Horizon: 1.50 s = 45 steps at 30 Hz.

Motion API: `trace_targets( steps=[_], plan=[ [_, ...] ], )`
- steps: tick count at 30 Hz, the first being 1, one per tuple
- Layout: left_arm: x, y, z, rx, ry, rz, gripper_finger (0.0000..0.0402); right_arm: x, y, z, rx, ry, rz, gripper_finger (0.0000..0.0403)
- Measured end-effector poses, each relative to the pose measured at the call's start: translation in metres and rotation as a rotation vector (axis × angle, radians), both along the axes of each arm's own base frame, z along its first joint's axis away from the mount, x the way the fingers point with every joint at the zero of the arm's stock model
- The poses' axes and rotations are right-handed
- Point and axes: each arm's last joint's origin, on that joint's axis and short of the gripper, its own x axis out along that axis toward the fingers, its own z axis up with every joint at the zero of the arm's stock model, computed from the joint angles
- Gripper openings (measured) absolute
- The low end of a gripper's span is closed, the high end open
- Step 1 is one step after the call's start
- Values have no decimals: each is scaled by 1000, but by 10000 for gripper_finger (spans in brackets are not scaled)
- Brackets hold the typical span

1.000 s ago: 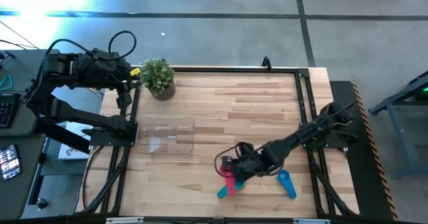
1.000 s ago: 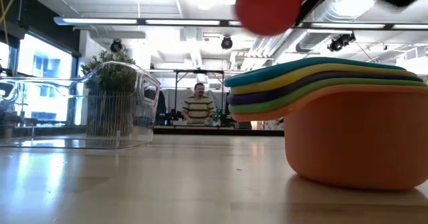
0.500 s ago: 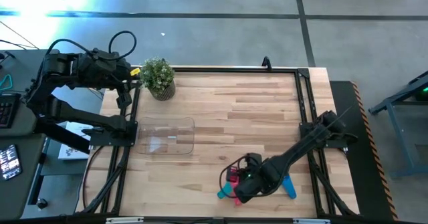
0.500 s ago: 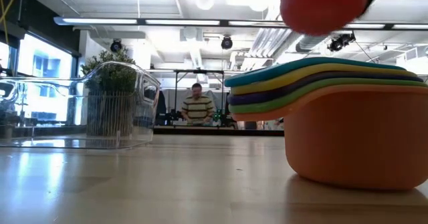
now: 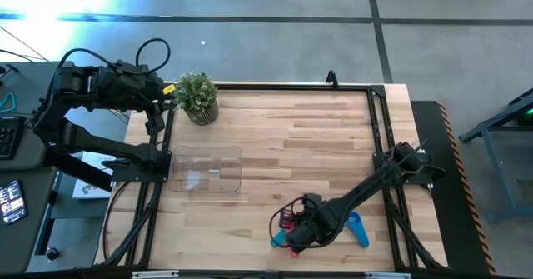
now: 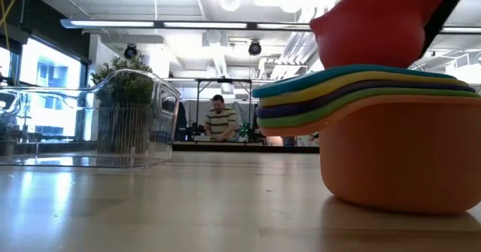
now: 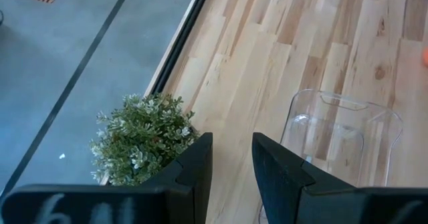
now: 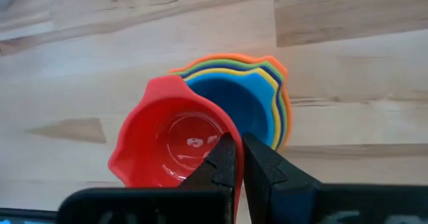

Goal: Nest measuring cups in basket
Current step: Stack the red measuring cup on top of the light blue measuring cup

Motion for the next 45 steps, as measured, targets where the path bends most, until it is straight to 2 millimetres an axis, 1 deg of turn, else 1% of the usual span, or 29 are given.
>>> trace_targets(
  steps=[13, 18, 20, 23, 25, 28, 32, 37, 41, 45],
  plan=[
    [0, 0, 0, 10, 8, -14, 95, -2, -3, -1, 35, 68, 2, 0],
    [0, 0, 0, 11, 7, -15, 95, -1, -5, -1, 19, 55, -4, 0],
    [0, 0, 0, 6, 11, -41, 93, 0, -5, 1, -5, 28, -2, 0],
    [2, -4, -1, -78, -6, -136, 89, 2, -7, 12, -40, 1, -2, 0],
    [6, -5, -1, -136, -18, -189, 85, 2, -11, 20, -64, 19, 2, 0],
    [11, -5, -1, -159, -28, -190, 79, 2, -16, 30, -84, 40, 25, 0],
    [22, -7, 0, -198, -63, -175, 71, 1, -20, 40, -113, 68, 85, 0],
    [46, -13, -1, -267, -102, -170, 67, -3, -23, 52, -143, 119, 169, 0],
    [68, -24, -8, -304, -54, -207, 67, -9, -23, 65, -163, 141, 218, 0],
    [91, -40, -18, -333, 16, -250, 67, -19, -19, 77, -184, 180, 243, 0]
  ],
)
